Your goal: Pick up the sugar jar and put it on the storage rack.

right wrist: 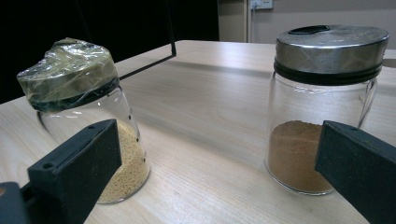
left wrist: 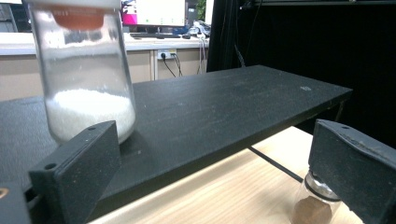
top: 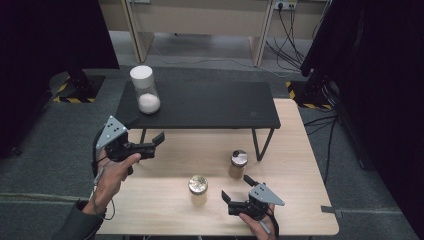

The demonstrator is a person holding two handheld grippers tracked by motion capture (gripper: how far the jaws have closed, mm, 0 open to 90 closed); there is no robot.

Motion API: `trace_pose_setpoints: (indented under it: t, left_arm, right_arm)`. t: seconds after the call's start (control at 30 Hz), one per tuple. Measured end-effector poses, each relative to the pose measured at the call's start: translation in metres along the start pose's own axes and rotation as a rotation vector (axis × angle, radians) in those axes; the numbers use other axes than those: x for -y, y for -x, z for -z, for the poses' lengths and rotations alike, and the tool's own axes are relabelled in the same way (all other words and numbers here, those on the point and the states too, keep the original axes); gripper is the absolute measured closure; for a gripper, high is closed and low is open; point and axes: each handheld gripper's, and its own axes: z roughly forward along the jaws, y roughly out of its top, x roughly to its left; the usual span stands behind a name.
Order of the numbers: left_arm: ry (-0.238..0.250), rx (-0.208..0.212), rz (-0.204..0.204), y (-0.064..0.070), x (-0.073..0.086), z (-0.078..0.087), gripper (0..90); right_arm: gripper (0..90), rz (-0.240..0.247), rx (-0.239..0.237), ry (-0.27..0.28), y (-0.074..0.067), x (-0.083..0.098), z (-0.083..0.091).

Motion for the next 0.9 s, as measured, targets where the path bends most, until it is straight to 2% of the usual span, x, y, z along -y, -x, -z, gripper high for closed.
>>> trace_pose_setpoints:
  t: [0.27, 0.9]
  left_arm:
    - [0.020, 0.013, 0.018, -0.001, 0.018, 0.005, 1.7]
    - [0.025, 0.055, -0.017, 0.012, 0.057, 0.014, 1.6]
  right_arm:
    - [0.6, 0.000, 0.000, -0.001, 0.000, 0.000, 0.000]
    - [0.6, -0.001, -0.002, 0.003, 0.000, 0.000, 0.001]
